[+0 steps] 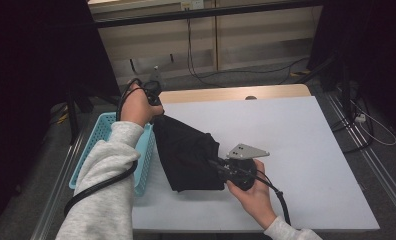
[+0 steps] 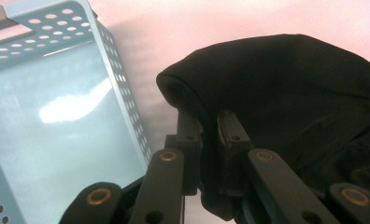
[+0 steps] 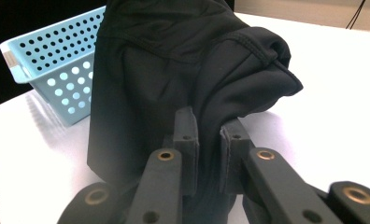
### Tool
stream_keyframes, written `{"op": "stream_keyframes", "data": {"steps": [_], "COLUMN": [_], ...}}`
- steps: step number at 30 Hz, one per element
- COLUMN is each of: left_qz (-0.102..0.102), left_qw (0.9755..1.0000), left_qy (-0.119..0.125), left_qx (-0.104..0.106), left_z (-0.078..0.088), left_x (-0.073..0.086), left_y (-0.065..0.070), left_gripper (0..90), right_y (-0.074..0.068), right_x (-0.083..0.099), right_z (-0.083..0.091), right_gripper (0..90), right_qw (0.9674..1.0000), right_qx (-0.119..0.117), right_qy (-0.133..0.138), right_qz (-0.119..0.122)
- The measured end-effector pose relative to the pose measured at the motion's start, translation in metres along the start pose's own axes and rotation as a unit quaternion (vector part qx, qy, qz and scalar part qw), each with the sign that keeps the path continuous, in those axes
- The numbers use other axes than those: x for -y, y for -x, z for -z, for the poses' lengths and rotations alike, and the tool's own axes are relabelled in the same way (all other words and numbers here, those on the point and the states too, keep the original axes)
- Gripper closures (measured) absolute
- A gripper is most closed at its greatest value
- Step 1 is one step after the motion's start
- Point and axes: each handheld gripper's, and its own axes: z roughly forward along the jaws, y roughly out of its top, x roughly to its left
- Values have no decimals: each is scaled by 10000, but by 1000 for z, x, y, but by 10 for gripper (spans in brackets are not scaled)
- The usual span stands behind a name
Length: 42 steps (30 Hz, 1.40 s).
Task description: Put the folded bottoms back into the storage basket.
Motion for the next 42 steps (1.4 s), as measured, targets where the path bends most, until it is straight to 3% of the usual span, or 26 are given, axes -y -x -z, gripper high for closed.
{"op": "stream_keyframes", "data": {"steps": [15,42], "left_qz": [8,167], "left_qw": [10000,9996], "left_qy": [84,207], "left_qx": [-38,-115], "left_z": [19,48], "left_x": [-1,3], "left_y": [-4,-24], "left_gripper": [816,816], "right_y": [-4,-17], "right_x": [-8,-29], "right_z": [-1,-13], "right_gripper": [807,807], "right_qw": [9999,9991], "right_qx": [-47,-234], "right_qy": [163,341], "right_qz": [8,96]}}
